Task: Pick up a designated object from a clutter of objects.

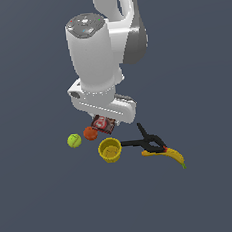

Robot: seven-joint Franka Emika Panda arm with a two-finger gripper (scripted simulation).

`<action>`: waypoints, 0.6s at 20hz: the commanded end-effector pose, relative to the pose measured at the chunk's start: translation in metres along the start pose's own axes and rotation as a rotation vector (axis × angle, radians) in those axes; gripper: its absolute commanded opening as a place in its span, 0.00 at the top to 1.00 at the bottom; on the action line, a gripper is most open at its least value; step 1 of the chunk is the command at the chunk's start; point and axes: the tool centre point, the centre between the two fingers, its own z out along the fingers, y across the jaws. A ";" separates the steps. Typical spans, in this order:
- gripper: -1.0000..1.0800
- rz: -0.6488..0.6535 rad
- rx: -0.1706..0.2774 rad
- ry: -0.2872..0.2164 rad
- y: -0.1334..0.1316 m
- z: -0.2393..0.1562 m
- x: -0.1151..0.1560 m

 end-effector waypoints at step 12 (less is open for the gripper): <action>1.00 -0.001 -0.003 0.000 0.068 -0.083 0.082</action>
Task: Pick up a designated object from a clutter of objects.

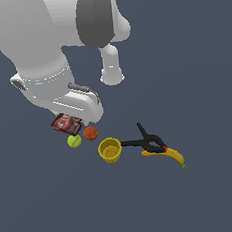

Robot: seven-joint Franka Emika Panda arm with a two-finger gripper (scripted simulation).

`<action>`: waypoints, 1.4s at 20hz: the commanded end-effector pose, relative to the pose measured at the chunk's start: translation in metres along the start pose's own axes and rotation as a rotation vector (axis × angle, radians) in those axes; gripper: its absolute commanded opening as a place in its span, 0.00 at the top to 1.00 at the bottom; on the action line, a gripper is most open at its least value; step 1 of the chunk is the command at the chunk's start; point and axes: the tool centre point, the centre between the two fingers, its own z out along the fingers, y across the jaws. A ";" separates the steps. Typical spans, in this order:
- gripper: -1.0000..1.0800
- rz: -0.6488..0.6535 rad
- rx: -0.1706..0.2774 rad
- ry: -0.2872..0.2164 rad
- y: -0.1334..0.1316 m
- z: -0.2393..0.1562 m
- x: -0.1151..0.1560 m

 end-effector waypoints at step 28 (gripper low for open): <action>1.00 0.000 -0.002 0.000 0.076 -0.095 0.100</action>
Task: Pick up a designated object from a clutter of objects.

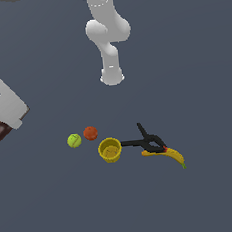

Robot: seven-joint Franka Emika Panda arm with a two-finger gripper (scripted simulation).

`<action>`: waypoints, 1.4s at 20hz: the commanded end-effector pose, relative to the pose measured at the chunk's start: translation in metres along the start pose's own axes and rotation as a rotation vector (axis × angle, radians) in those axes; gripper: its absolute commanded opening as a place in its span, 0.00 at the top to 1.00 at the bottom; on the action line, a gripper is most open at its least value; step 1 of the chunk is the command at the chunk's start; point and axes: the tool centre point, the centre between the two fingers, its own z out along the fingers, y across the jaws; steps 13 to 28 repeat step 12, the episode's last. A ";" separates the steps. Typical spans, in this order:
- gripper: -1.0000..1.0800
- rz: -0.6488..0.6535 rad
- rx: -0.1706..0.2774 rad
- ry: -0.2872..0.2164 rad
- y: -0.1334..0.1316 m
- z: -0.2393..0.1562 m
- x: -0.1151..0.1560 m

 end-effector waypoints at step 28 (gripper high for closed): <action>1.00 0.000 0.000 0.000 0.006 -0.009 0.010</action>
